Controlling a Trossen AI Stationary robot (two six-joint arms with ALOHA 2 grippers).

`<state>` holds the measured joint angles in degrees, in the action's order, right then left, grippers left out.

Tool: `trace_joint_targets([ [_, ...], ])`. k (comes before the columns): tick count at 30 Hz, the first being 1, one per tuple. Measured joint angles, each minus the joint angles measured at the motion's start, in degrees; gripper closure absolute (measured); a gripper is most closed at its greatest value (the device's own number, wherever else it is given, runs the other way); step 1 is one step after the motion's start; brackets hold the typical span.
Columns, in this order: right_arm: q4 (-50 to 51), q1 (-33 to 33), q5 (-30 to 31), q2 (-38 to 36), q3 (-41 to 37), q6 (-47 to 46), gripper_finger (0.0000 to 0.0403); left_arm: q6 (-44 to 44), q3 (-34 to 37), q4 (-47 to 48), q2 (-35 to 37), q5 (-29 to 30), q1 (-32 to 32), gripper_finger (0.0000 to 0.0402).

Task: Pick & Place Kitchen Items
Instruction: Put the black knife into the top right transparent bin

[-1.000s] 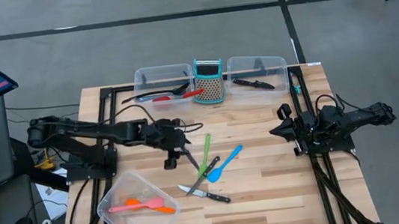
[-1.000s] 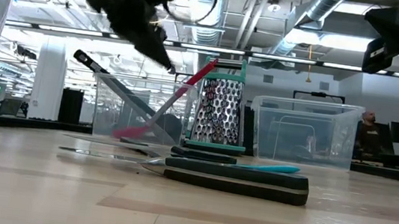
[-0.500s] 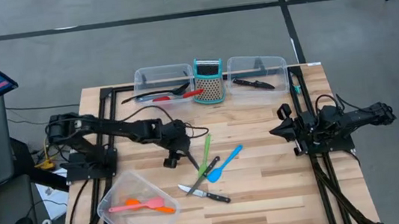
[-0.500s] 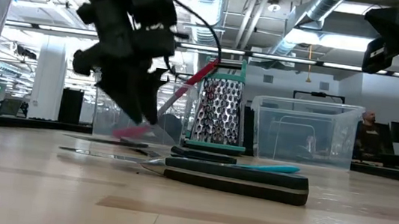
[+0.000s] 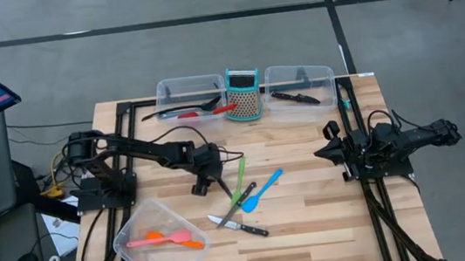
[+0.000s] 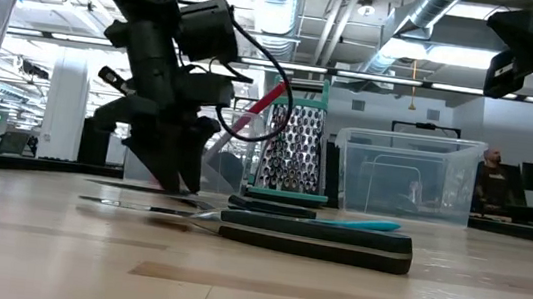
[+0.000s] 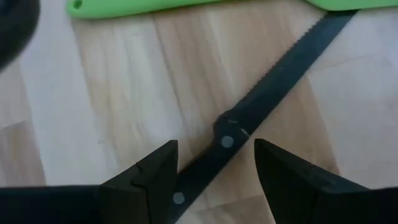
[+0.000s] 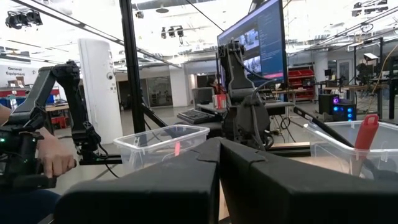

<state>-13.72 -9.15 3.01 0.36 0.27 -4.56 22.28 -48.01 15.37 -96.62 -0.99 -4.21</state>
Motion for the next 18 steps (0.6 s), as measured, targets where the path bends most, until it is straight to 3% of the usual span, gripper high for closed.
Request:
trace_joint_targets([
  [12, 0.0, 0.0, 0.0, 0.0, 0.0, 0.0, 0.0403, -0.2, -0.3, 0.8, -3.3, -4.4, 0.0, 0.0223],
  [18, 0.0, 0.0, 0.0, 0.0, 0.0, 0.0, 0.0403, -0.2, -0.2, 1.0, -2.9, -4.3, 0.0, 0.0284],
])
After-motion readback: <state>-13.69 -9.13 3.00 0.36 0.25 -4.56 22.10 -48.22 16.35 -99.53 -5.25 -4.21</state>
